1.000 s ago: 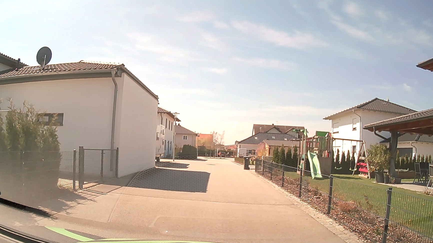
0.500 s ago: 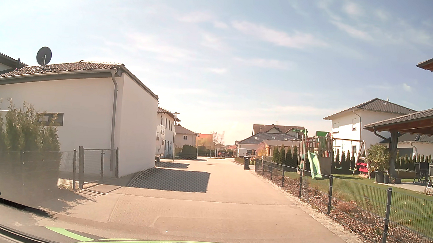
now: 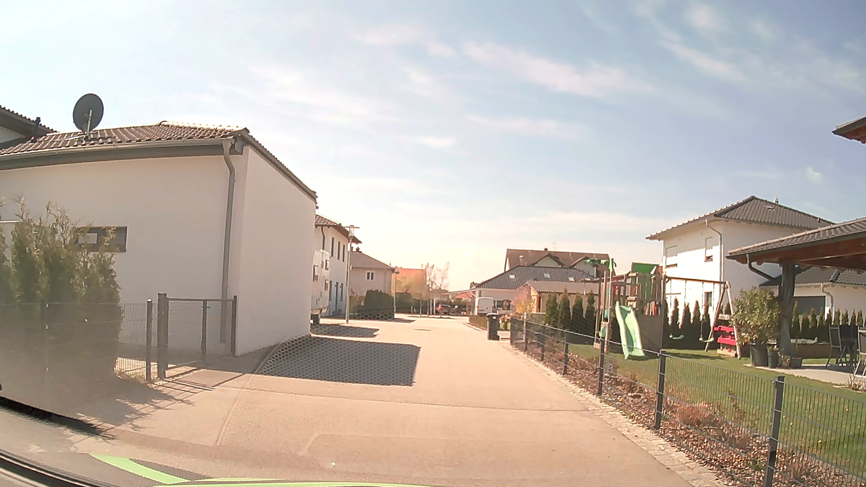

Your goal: Follow the waypoints while adhering to traffic rules and regulations

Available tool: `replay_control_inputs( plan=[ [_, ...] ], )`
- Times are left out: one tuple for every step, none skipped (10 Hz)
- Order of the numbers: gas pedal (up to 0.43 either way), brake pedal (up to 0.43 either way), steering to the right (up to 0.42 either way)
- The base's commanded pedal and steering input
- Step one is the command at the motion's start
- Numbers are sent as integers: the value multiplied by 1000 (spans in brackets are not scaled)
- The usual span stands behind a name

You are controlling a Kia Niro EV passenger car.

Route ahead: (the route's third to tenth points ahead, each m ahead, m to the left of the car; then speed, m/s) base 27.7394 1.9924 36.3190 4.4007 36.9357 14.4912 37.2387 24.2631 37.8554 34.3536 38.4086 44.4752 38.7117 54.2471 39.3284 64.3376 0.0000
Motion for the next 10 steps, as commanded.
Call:
replay_control_inputs(
  plan=[
    [0, 433, 0],
    [0, 433, 0],
    [0, 439, 0],
    [0, 433, 0],
    [0, 433, 0],
    [0, 439, 0],
    [0, 433, 0],
    [0, 433, 0],
    [0, 433, 0],
    [0, 433, 0]
  ],
)
